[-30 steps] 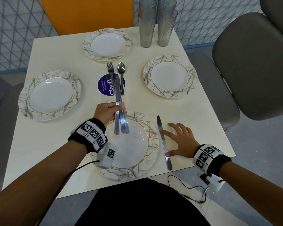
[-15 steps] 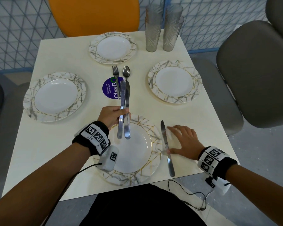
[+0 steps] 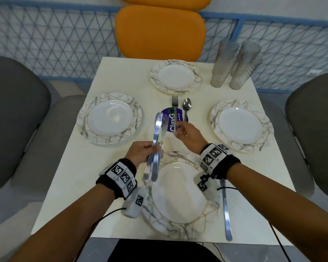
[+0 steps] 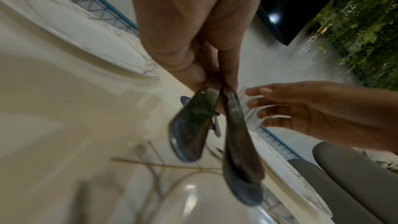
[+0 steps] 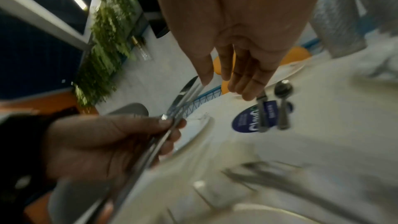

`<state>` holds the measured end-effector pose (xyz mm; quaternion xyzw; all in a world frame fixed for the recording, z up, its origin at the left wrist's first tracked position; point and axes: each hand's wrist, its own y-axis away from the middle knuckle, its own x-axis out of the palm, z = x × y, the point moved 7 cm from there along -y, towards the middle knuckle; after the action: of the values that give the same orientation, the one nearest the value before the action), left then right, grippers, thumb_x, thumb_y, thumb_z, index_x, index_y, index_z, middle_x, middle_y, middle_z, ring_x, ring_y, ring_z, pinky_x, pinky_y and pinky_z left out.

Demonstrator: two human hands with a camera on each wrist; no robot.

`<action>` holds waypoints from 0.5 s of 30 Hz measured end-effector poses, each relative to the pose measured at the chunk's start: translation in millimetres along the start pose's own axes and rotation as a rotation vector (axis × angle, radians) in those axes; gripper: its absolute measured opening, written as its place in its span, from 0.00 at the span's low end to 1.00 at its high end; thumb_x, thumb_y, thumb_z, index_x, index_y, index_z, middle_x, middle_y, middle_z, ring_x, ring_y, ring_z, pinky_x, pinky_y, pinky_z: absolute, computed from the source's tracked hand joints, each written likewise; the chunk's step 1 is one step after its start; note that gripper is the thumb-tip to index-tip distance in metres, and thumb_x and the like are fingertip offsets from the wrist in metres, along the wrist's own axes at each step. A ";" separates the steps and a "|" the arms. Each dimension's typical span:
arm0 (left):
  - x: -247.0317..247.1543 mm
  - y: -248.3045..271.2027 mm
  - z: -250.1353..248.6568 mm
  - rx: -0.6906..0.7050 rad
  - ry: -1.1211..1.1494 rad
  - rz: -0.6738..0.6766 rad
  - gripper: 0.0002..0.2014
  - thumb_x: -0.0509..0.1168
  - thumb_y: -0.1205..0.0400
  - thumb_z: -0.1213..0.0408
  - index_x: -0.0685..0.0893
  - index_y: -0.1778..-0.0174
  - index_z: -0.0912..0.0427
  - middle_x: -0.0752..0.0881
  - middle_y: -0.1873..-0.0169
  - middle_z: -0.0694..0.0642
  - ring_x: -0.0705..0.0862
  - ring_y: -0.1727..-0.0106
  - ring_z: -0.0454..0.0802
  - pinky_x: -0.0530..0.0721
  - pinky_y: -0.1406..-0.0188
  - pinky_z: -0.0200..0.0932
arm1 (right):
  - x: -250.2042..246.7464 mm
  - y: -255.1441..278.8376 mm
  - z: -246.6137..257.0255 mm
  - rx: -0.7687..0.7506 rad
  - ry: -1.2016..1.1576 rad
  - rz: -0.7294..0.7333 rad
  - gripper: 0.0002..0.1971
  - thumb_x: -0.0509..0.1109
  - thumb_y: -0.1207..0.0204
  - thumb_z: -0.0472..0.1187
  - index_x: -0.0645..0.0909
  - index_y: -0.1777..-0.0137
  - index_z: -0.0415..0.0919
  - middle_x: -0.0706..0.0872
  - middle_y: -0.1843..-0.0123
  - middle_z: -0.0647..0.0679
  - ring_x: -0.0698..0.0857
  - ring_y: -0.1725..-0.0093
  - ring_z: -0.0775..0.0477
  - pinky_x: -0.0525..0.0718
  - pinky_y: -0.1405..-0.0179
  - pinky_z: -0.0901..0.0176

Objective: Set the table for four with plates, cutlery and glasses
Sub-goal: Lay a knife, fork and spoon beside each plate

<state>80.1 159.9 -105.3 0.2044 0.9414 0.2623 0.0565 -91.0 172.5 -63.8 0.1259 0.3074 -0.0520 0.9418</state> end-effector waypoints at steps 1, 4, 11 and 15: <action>-1.6 2.4 1.1 -0.005 0.001 0.015 0.10 0.71 0.24 0.66 0.88 0.52 0.69 0.89 0.61 0.63 0.89 0.63 0.54 0.88 0.62 0.40 | 5.3 -6.7 4.5 0.057 -0.087 0.001 0.18 0.64 0.21 0.36 0.73 0.32 0.33 0.80 0.51 0.41 0.76 0.54 0.48 0.77 0.50 0.57; -34.0 9.7 3.8 -0.007 0.003 0.014 0.09 0.71 0.24 0.66 0.89 0.52 0.68 0.90 0.64 0.59 0.89 0.63 0.53 0.88 0.61 0.40 | 38.8 -32.9 33.3 0.171 -0.324 0.059 0.10 0.63 0.20 0.34 0.75 0.42 0.32 0.78 0.63 0.46 0.78 0.69 0.50 0.79 0.69 0.63; -119.5 23.4 6.2 -0.006 -0.020 -0.074 0.07 0.71 0.24 0.69 0.89 0.53 0.67 0.90 0.61 0.60 0.89 0.60 0.54 0.85 0.61 0.41 | 87.7 -45.5 66.0 0.331 -0.574 0.080 0.04 0.62 0.20 0.30 0.73 0.57 0.33 0.79 0.70 0.38 0.83 0.79 0.51 0.85 0.80 0.65; -189.9 25.9 6.0 0.037 0.092 -0.326 0.04 0.69 0.24 0.74 0.88 0.61 0.64 0.89 0.66 0.59 0.87 0.68 0.53 0.85 0.62 0.41 | 109.8 -40.6 62.9 0.408 -0.657 0.061 0.11 0.58 0.20 0.24 0.71 0.62 0.36 0.79 0.67 0.37 0.81 0.73 0.44 0.86 0.79 0.64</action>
<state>263.5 104.2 -97.3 0.0377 0.9683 0.2414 0.0512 25.9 114.2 -88.1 0.2961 -0.0312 -0.1217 0.9469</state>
